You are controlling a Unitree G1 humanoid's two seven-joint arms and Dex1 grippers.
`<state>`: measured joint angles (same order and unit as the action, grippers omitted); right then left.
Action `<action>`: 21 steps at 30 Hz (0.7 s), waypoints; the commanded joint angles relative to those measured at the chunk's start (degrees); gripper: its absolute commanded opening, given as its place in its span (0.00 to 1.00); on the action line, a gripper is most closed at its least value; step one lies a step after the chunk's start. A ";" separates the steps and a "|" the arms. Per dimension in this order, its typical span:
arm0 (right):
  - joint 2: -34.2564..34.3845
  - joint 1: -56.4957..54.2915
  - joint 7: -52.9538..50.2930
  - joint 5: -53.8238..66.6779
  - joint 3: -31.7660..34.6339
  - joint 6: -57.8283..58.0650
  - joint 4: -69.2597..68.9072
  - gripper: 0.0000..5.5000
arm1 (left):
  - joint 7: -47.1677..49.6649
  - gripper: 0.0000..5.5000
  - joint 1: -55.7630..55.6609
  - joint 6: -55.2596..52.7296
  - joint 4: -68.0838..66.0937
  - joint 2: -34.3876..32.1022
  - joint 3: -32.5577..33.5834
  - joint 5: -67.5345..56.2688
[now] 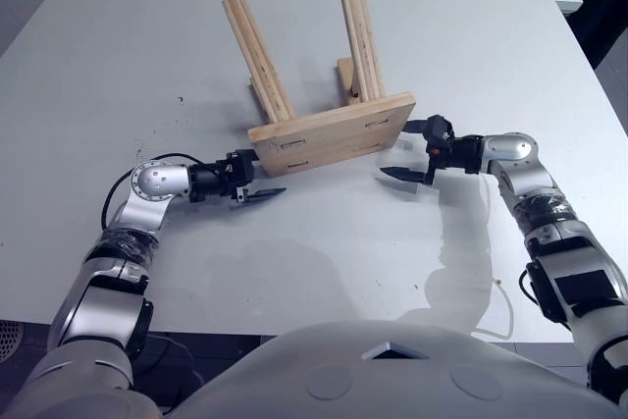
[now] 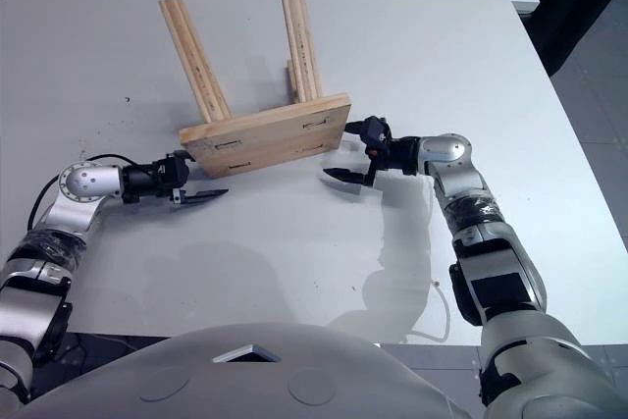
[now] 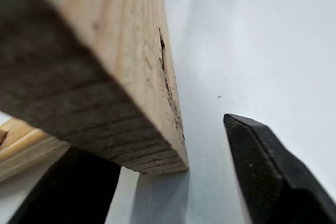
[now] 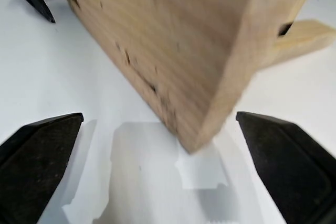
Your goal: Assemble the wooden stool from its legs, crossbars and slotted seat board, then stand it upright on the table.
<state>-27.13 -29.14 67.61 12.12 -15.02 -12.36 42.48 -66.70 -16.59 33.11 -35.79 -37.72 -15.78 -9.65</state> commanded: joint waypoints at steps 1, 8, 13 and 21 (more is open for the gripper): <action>0.29 0.48 1.20 -0.21 1.19 2.47 -5.04 0.98 | -2.16 0.47 4.52 -3.23 3.61 0.51 -1.69 1.62; -2.71 3.99 4.56 -0.92 2.09 2.95 -9.90 0.98 | -6.26 0.31 9.77 -5.23 13.59 -3.47 -1.40 -0.44; -6.00 8.48 8.03 -1.68 2.04 1.49 -14.90 0.98 | -9.71 0.28 8.75 -5.33 16.36 -6.40 -0.48 -1.53; -8.67 18.62 11.34 -1.72 -0.19 0.47 -26.58 0.98 | -10.35 0.24 6.98 -7.01 16.08 -5.50 0.65 -1.26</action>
<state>-34.46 -12.71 77.91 10.35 -14.30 -11.74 19.51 -76.68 -8.99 25.81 -20.30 -43.10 -15.58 -11.63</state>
